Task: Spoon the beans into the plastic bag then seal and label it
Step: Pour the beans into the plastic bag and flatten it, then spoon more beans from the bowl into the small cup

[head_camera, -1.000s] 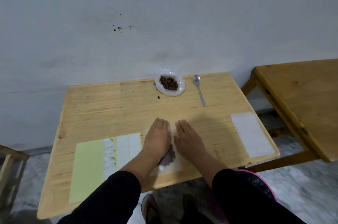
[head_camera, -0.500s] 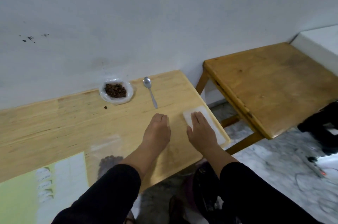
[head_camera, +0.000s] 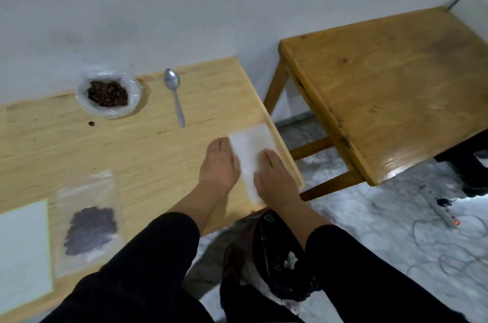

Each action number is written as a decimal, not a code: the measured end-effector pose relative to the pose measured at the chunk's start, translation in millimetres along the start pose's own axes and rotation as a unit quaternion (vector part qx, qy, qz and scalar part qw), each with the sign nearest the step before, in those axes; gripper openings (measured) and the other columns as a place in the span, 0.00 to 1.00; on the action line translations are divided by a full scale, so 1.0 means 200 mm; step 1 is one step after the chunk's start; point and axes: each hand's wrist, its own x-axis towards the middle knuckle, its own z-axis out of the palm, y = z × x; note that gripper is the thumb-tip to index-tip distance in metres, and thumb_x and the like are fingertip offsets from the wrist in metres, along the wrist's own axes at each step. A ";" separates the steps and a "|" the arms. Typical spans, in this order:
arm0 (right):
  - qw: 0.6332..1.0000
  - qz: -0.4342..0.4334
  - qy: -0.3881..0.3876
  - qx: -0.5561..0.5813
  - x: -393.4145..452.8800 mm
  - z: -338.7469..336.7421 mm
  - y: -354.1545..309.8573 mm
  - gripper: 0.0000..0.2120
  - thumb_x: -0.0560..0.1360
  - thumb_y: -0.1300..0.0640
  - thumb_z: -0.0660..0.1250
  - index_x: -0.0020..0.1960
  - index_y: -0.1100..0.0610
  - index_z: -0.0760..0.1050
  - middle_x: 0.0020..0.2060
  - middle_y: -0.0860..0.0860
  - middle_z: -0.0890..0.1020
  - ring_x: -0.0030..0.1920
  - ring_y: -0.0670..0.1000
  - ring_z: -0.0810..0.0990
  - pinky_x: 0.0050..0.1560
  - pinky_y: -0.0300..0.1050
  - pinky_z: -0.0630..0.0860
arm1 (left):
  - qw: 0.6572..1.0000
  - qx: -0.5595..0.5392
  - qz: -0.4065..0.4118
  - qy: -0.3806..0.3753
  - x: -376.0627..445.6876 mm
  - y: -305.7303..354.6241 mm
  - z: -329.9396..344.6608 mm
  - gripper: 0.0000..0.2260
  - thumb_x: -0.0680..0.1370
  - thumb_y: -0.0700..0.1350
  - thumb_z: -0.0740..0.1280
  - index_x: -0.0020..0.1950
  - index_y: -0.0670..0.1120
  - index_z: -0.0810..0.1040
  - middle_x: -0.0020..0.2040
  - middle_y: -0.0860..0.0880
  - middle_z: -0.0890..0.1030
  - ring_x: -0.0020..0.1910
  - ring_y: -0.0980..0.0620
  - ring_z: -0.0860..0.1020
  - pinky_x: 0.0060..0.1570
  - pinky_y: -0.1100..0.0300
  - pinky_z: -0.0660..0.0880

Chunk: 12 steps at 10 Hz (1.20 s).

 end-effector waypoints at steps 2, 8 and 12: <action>0.996 -0.019 0.087 0.028 -0.01 0.03 0.04 0.29 0.64 0.58 0.77 0.61 0.68 0.73 0.57 0.62 0.79 0.57 0.59 0.80 0.51 0.51 0.79 | 0.997 0.071 0.005 -0.012 0.15 -0.04 0.09 0.24 0.80 0.50 0.48 0.73 0.40 0.58 0.67 0.42 0.68 0.66 0.47 0.65 0.66 0.62 0.59; 0.990 -0.036 0.125 0.047 0.02 0.08 0.06 0.26 0.69 0.57 0.71 0.63 0.67 0.73 0.62 0.61 0.77 0.62 0.58 0.76 0.59 0.52 0.73 | 0.994 -0.059 -0.014 0.087 0.10 0.04 0.02 0.13 0.78 0.39 0.62 0.62 0.42 0.76 0.59 0.43 0.78 0.60 0.45 0.74 0.59 0.63 0.64; 0.988 -0.048 0.117 0.086 0.03 0.09 0.08 0.26 0.73 0.57 0.67 0.67 0.67 0.68 0.66 0.61 0.73 0.67 0.58 0.71 0.65 0.49 0.67 | 0.982 -0.119 -0.066 0.134 0.13 0.07 0.04 0.07 0.77 0.35 0.62 0.51 0.40 0.79 0.51 0.42 0.78 0.48 0.48 0.76 0.47 0.71 0.64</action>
